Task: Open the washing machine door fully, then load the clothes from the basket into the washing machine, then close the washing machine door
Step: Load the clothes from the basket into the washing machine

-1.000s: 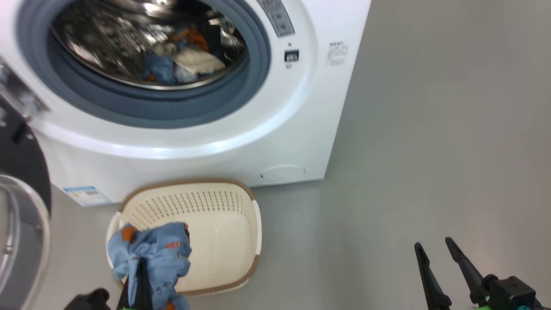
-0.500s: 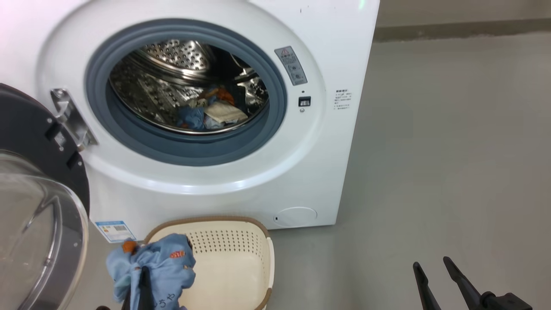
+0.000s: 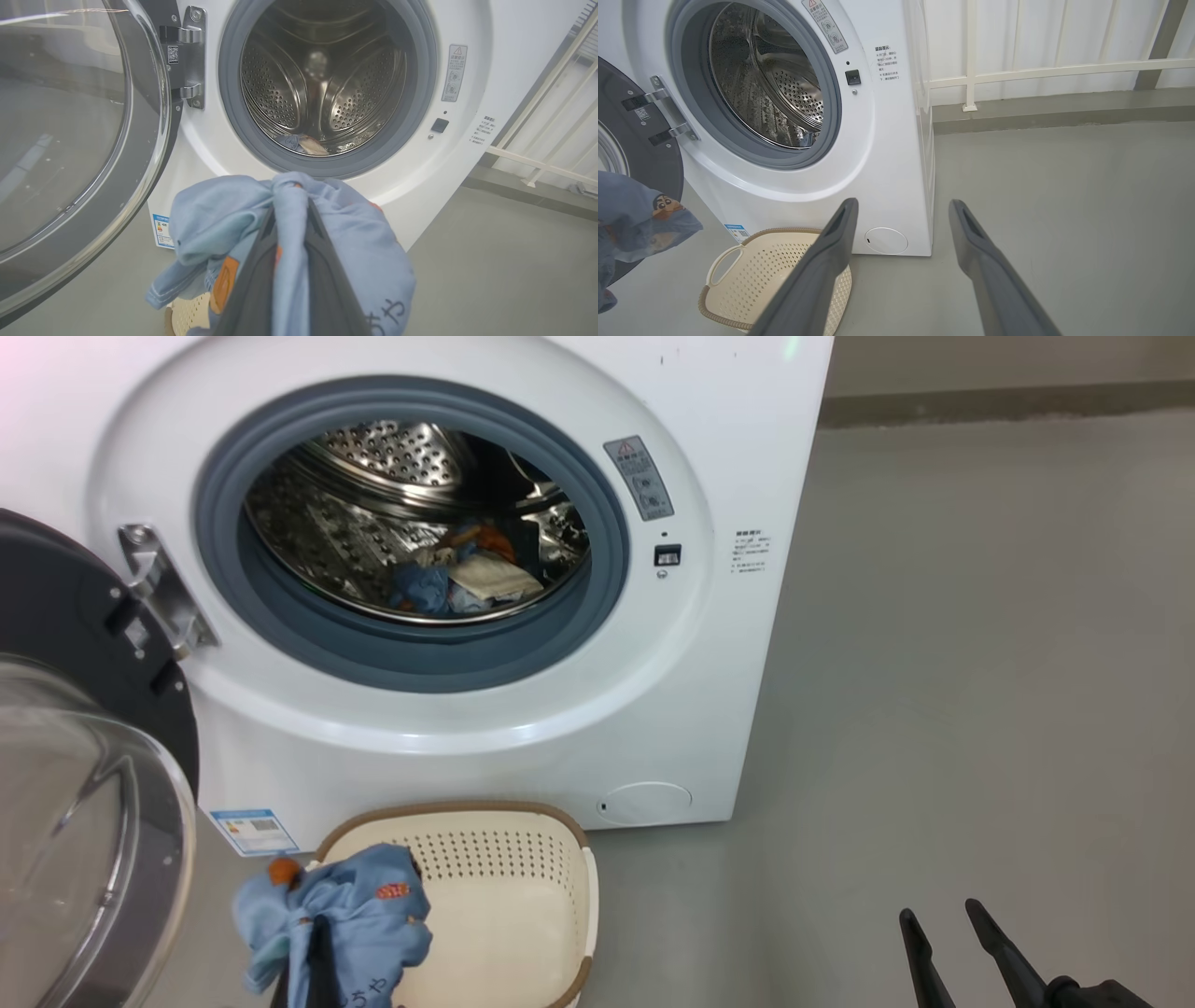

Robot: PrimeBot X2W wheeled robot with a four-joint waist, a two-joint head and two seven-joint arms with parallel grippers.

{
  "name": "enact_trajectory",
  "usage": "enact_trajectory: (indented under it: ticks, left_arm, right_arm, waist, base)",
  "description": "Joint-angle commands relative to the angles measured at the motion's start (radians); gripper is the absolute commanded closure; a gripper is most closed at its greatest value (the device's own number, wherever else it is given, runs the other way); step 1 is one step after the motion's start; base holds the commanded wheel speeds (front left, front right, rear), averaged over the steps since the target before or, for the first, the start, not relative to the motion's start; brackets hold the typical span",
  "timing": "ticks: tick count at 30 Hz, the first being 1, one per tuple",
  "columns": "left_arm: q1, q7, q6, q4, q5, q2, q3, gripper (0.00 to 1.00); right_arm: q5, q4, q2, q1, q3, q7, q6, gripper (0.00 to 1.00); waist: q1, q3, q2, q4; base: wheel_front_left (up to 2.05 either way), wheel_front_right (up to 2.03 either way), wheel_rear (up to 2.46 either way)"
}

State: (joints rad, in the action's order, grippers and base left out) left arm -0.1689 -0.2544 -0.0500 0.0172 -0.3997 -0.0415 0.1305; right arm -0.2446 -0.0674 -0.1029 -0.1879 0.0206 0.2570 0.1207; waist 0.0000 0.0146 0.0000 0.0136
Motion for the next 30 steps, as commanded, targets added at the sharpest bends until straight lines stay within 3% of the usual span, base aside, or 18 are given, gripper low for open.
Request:
enact_trajectory:
  ticks: [1, 17, 22, 30]
  left_arm:
    - [0.028, -0.007, -0.003, -0.032, 0.013, -0.009, -0.022, 1.00]
    - [0.363, -0.007, 0.029, 0.087, 0.042, -0.026, -0.067, 1.00]
    - [0.535, -0.007, 0.031, 0.183, 0.060, -0.070, -0.106, 1.00]
    - [0.839, -0.007, 0.025, 0.370, 0.101, -0.198, -0.175, 1.00]
  right_arm:
    - [0.009, 0.027, -0.011, 0.023, 0.025, 0.005, 0.010, 0.00]
    - [-0.010, 0.024, 0.030, 0.133, 0.047, 0.005, 0.010, 0.00]
    - [-0.022, 0.016, 0.042, 0.176, 0.063, 0.005, 0.010, 0.00]
    - [-0.048, 0.000, 0.051, 0.226, 0.094, 0.005, 0.010, 0.00]
  waist:
    - [0.0000, -0.017, 0.0000, -0.011]
    - [0.0000, -0.219, 0.0000, -0.167]
    - [0.0000, -0.295, 0.0000, -0.237]
    - [0.0000, -0.412, 0.0000, -0.353]
  base:
    - [0.00, 0.00, 0.00]
    - [0.00, 0.00, 0.00]
    - [0.00, 0.00, 0.00]
    - [0.00, 0.00, 0.00]
